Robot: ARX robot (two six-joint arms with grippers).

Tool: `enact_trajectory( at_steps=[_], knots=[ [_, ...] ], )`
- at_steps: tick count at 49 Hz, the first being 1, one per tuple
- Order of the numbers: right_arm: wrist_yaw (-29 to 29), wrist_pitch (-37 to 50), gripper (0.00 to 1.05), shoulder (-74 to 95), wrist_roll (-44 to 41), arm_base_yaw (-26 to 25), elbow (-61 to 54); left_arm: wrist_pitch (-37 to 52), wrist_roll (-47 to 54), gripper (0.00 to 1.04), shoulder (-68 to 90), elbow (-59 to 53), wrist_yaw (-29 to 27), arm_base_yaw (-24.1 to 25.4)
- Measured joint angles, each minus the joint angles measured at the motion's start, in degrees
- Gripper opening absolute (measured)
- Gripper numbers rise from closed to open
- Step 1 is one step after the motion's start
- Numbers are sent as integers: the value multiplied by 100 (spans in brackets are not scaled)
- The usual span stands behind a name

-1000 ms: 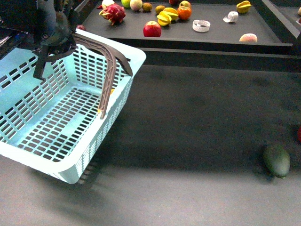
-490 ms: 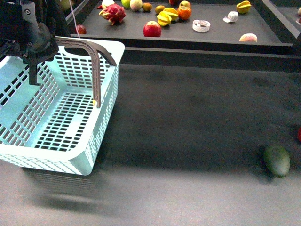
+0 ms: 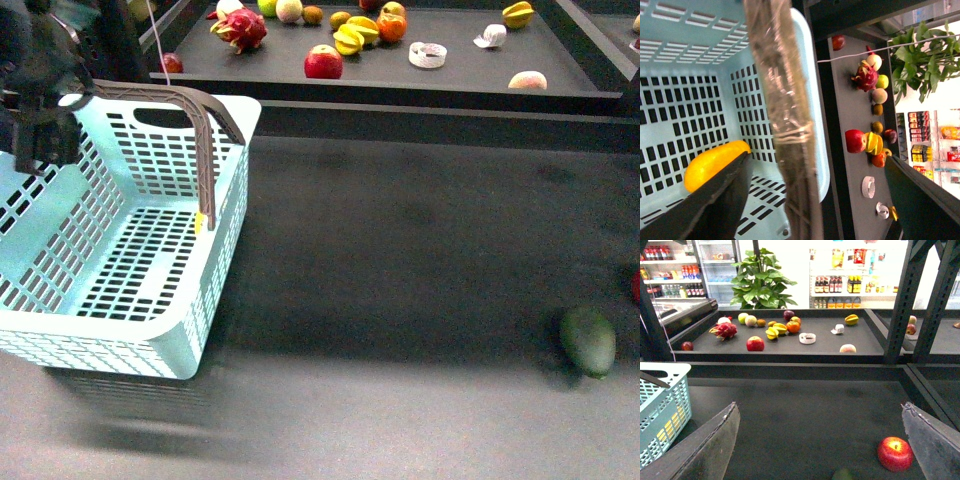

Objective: Pick mango with right arm and hold basket with left

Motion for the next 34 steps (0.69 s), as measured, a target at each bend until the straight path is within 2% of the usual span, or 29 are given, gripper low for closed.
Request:
enact_trajectory(
  at_steps=[3, 12, 20, 25, 34],
  knots=[
    [0, 0, 97, 0, 0, 0, 0, 146, 396, 100, -367, -295, -105, -68],
    [0, 0, 97, 0, 0, 0, 0, 754, 1661, 99, -1845, -1661, -186, -122],
    [0, 0, 97, 0, 0, 0, 0, 890, 2402, 99, -3442, -2981, -195, 457],
    [-2, 2, 97, 0, 0, 0, 0, 544, 2629, 99, -4513, -3775, -203, 992],
    [0, 0, 97, -2, 0, 0, 0, 533, 2708, 99, -4789, -3930, -181, 1062]
  ],
)
